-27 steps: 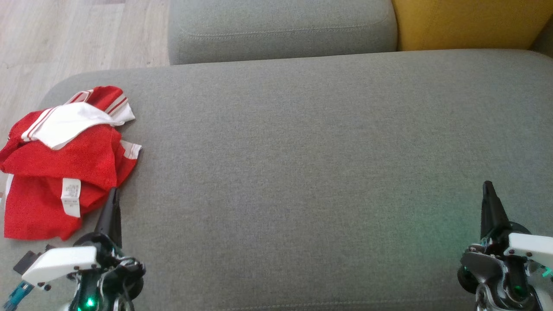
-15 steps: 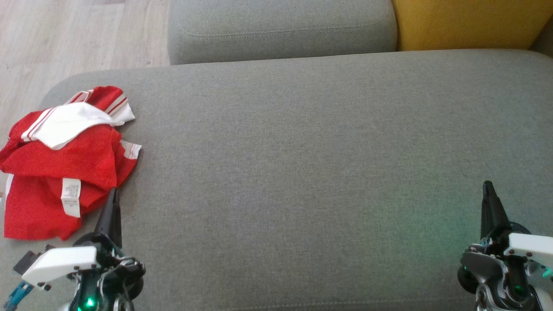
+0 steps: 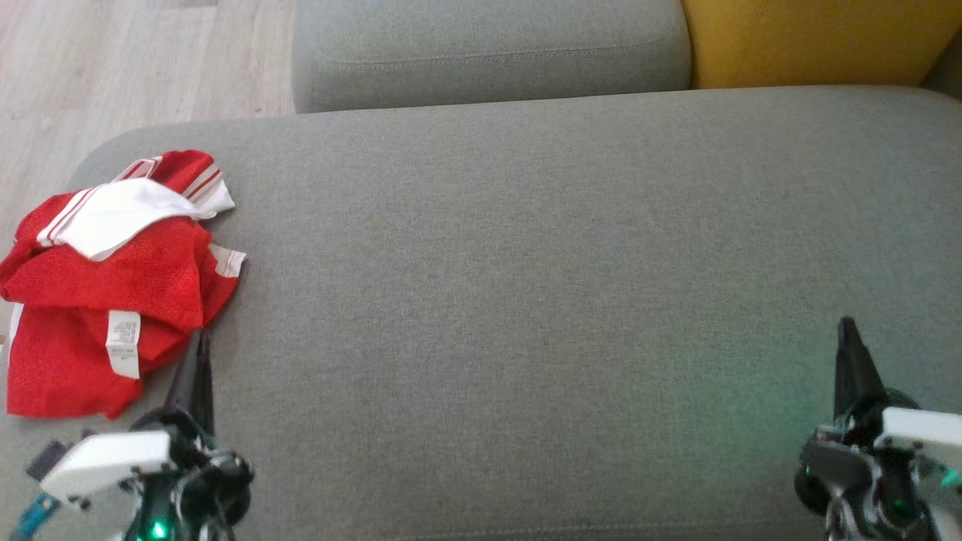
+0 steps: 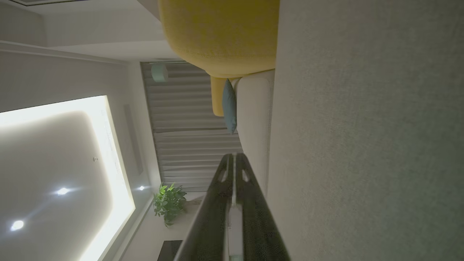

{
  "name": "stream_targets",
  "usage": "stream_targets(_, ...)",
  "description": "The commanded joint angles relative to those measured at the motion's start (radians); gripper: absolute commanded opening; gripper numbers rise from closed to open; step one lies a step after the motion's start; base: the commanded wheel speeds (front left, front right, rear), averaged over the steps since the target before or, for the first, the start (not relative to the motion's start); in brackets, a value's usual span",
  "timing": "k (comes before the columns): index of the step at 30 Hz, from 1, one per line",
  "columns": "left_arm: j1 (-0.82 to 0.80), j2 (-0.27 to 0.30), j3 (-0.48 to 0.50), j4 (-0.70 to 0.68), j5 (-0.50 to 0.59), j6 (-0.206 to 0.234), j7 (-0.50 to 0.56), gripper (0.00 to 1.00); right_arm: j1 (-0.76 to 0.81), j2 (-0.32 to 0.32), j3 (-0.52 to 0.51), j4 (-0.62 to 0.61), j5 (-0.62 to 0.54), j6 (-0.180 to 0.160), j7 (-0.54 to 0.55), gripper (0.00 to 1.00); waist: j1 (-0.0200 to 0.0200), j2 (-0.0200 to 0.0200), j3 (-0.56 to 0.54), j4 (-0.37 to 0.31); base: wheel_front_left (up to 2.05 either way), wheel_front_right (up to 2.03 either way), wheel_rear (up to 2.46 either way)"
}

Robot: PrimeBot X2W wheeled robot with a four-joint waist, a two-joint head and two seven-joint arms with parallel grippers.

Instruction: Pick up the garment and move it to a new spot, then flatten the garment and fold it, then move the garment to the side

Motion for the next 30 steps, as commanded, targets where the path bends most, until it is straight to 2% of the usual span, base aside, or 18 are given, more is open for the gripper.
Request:
stream_targets(1, 0.004, -0.001, -0.002, 0.016, 0.000, 0.001, -0.002, 1.00, 0.005, 0.001, 0.001, 0.014, 0.000, 0.000, 0.000, 1.00, 0.0000, 0.0000, 0.000, 0.000, 0.00, 0.00, 0.00)
stream_targets(15, -0.009, 0.000, -0.038, 0.010, 0.035, 0.000, -0.037, 1.00, 0.008, -0.003, 0.023, -0.003, -0.026, 0.000, -0.030, 1.00, 0.0000, 0.0000, -0.001, -0.001, 0.00, 0.00, 0.00)
stream_targets(21, -0.023, 0.003, -0.046, -0.005, 0.098, 0.000, -0.055, 1.00, 0.002, -0.022, 0.042, -0.018, -0.076, 0.000, -0.049, 1.00, 0.0000, 0.0000, -0.001, -0.002, 0.00, 0.00, 0.00)
stream_targets(30, -0.043, 0.001, -0.054, -0.046, 0.232, -0.001, -0.082, 1.00, -0.008, -0.053, 0.060, -0.050, -0.215, 0.000, -0.071, 1.00, 0.0000, 0.0000, -0.002, -0.004, 0.00, 0.00, 0.00)
